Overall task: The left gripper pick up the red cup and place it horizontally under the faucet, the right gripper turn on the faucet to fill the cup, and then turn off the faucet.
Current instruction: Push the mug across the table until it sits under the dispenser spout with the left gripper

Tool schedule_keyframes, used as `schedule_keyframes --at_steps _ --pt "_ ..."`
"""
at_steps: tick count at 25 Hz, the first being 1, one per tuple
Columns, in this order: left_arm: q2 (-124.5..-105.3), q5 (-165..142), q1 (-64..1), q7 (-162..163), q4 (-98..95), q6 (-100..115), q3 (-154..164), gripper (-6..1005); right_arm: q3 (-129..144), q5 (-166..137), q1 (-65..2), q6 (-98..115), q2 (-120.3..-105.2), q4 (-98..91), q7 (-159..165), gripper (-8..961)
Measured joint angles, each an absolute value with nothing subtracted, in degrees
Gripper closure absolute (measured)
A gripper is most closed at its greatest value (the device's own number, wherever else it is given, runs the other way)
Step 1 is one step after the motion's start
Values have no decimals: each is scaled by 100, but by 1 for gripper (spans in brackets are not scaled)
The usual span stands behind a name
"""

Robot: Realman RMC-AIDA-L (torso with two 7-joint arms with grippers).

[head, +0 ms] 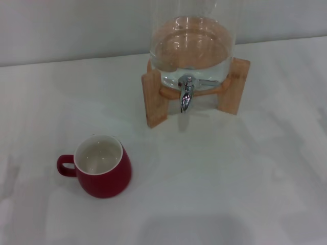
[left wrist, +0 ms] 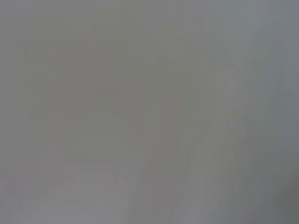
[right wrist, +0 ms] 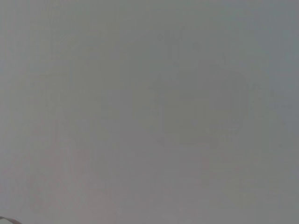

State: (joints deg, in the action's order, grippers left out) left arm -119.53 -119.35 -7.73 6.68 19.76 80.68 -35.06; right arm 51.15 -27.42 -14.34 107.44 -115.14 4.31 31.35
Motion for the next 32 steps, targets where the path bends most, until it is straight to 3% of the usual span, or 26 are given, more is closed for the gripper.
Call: schedule_keyframes --at_steps 32 --pt "-11944 -11937 -948 639 1977 7642 -3285 118 5123 -2742 -1486 10740 -11523 431 3138 196"
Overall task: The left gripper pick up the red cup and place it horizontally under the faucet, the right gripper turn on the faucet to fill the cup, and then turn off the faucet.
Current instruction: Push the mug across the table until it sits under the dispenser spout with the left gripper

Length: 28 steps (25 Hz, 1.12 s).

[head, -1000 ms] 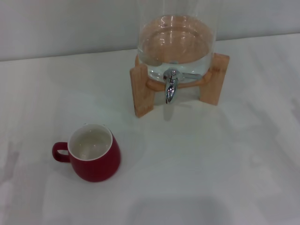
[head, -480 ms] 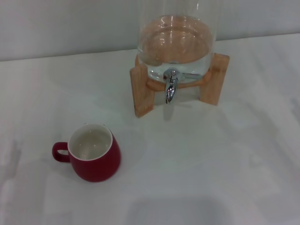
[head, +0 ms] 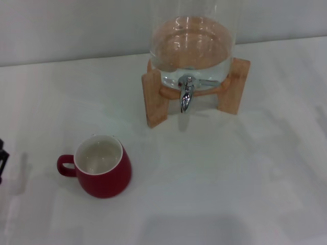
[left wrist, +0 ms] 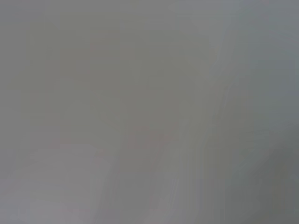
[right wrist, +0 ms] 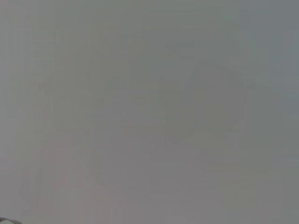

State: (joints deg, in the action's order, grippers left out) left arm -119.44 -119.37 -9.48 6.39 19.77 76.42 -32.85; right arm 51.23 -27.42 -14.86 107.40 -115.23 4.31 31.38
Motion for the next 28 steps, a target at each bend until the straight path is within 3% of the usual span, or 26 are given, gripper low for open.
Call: schedule_keyframes --at_steps 12,28 --pt "-11955 -11947 -1142 329 2006 7459 -2908 117 5132 -2742 -1465 10749 -11522 426 3138 194" --pt "-11979 -11941 -860 21 2190 7408 -2651 117 5100 -2740 -1441 10740 -11513 393 3138 194"
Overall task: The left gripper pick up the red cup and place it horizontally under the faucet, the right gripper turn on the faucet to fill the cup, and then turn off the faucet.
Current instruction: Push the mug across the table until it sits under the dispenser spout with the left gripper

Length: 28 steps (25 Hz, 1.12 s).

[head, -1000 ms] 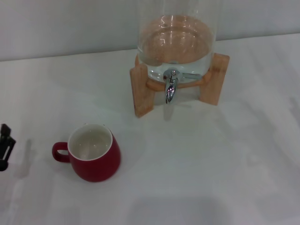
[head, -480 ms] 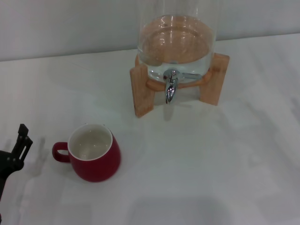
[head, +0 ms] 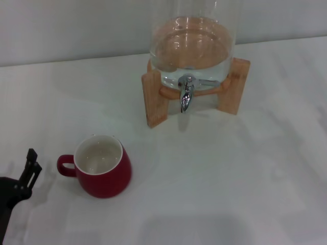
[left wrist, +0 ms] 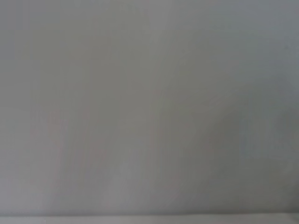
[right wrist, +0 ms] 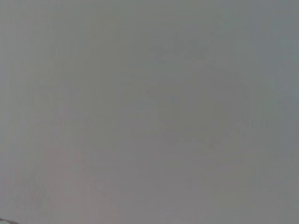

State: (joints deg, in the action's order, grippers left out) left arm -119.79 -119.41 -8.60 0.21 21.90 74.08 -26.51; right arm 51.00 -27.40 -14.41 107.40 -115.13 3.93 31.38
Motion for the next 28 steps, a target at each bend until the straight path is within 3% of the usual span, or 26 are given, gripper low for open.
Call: schedule_keyframes --at_steps 28 --pt "-11997 -11945 -614 -356 2495 7408 -2302 117 5105 -2742 -1443 10749 -11514 378 3138 195"
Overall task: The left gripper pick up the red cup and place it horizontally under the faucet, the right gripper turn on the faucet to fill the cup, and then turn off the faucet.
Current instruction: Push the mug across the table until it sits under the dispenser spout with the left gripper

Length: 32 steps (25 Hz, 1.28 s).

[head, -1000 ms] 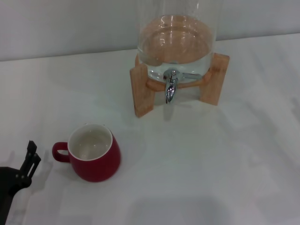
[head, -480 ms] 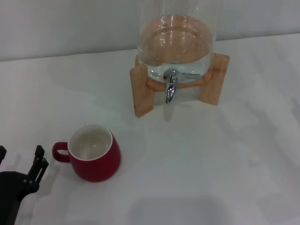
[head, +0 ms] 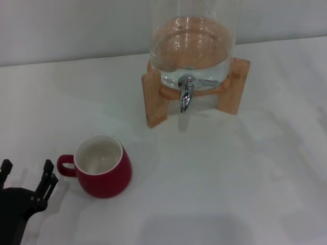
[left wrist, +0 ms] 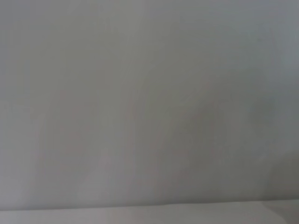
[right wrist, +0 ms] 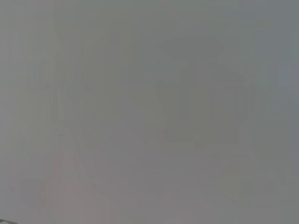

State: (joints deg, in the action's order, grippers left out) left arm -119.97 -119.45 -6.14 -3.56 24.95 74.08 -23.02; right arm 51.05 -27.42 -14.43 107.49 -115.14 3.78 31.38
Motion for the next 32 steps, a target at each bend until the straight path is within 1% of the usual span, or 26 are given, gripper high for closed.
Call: schedule_keyframes --at_steps 32 --pt "-12024 -11883 -556 -501 2566 7202 -2018 117 5088 -2742 -1432 10881 -11513 386 3138 195"
